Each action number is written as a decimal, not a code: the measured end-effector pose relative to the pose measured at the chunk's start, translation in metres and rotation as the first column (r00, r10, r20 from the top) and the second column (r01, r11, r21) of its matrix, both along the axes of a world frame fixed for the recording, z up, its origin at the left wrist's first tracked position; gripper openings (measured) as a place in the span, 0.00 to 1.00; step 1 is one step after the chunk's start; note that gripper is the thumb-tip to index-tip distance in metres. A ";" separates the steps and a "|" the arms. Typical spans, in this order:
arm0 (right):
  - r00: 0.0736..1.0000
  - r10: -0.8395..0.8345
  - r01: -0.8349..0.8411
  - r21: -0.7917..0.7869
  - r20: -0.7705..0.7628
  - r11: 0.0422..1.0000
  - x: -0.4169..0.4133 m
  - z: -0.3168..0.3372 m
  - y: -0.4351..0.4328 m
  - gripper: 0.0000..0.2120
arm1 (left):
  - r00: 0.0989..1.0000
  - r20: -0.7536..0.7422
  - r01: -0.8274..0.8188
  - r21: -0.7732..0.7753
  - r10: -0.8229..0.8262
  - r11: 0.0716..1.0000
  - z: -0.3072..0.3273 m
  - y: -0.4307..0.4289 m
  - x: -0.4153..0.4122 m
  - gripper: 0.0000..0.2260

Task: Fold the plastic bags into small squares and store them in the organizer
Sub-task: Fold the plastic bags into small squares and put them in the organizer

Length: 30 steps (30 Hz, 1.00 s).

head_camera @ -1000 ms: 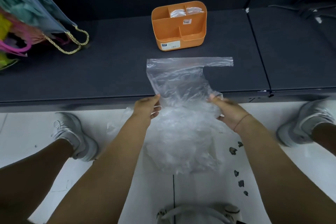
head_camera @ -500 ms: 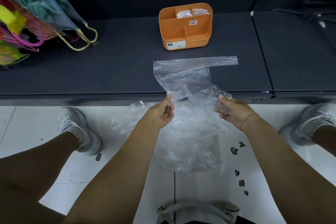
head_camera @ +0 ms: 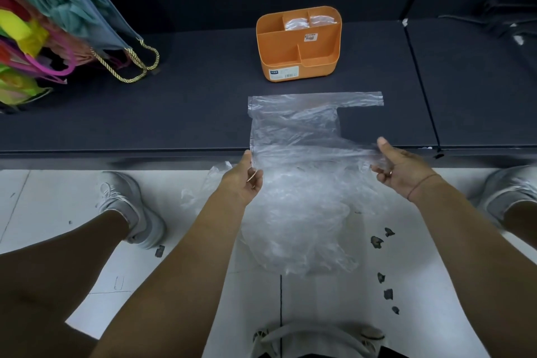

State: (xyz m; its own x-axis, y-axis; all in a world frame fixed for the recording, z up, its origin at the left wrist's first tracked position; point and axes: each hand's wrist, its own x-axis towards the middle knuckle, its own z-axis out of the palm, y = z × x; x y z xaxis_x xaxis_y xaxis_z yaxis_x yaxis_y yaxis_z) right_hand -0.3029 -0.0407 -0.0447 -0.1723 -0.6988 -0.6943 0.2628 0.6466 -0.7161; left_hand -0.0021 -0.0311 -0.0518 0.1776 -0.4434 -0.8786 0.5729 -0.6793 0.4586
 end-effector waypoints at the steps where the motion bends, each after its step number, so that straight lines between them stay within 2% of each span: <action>1: 1.000 0.013 -0.013 0.003 0.008 1.000 0.001 -0.001 0.001 0.13 | 1.000 -0.002 0.013 -0.001 -0.013 1.000 0.000 0.002 -0.003 0.13; 4: 0.998 0.055 -0.056 0.026 0.033 0.998 0.003 -0.004 0.005 0.26 | 0.993 0.057 0.106 0.011 -0.106 0.994 0.000 0.006 -0.009 0.13; 5: 0.998 0.060 -0.061 0.028 0.033 0.998 0.002 -0.004 0.007 0.25 | 0.988 0.093 0.122 0.019 -0.124 0.992 -0.001 0.006 -0.010 0.11; 8: 0.997 0.075 -0.074 0.031 -0.007 0.997 -0.005 -0.005 0.007 0.12 | 0.983 0.160 0.086 0.004 -0.086 0.996 -0.003 0.003 -0.007 0.09; 12: 0.991 0.120 -0.122 -0.034 -0.066 0.992 -0.016 0.002 -0.001 0.10 | 0.978 0.208 0.013 -0.031 -0.006 0.999 -0.002 -0.001 0.007 0.11; 15: 0.988 0.126 -0.134 -0.087 -0.091 0.987 -0.022 0.008 -0.009 0.10 | 0.974 0.226 0.020 -0.021 -0.014 1.000 -0.001 -0.003 0.016 0.09; 17: 0.987 0.139 -0.145 -0.059 -0.084 0.988 -0.022 0.009 -0.009 0.06 | 0.973 0.230 0.034 -0.009 -0.031 0.999 -0.002 -0.002 0.019 0.09; 18: 0.983 0.166 -0.168 -0.014 -0.081 0.986 -0.021 0.008 -0.006 0.08 | 0.973 0.230 0.036 -0.003 -0.034 0.999 -0.003 -0.001 0.019 0.09; 19: 0.975 0.212 -0.209 0.044 -0.073 0.977 -0.020 0.006 -0.002 0.15 | 0.973 0.229 0.037 0.002 -0.036 0.999 -0.004 0.000 0.019 0.10; 21: 0.960 0.281 -0.277 0.144 -0.003 0.950 -0.015 -0.001 0.013 0.30 | 0.974 0.221 0.046 0.007 -0.046 0.999 -0.005 0.002 0.017 0.11; 22: 0.960 0.272 -0.279 0.159 0.061 0.947 -0.011 -0.006 0.022 0.33 | 0.975 0.215 0.050 0.008 -0.050 0.999 -0.006 0.003 0.016 0.11; 23: 0.962 0.237 -0.257 0.154 0.139 0.954 -0.006 -0.009 0.031 0.34 | 0.976 0.211 0.054 0.009 -0.055 0.998 -0.007 0.004 0.015 0.11; 25: 0.953 0.113 -0.147 0.101 0.281 0.984 0.004 -0.015 0.044 0.28 | 0.976 0.208 0.058 0.014 -0.060 0.998 -0.008 0.005 0.014 0.10; 27: 0.929 0.003 -0.021 0.045 0.371 0.999 0.008 -0.017 0.049 0.25 | 0.976 0.209 0.062 0.014 -0.064 0.998 -0.008 0.006 0.014 0.10; 28: 0.922 -0.009 0.005 0.011 0.387 1.000 0.007 -0.017 0.047 0.26 | 0.975 0.212 0.063 0.015 -0.065 0.998 -0.009 0.007 0.015 0.10; 30: 0.937 0.079 -0.057 -0.075 0.340 0.996 0.004 -0.012 0.042 0.26 | 0.974 0.215 0.069 0.017 -0.071 0.997 -0.008 0.007 0.014 0.10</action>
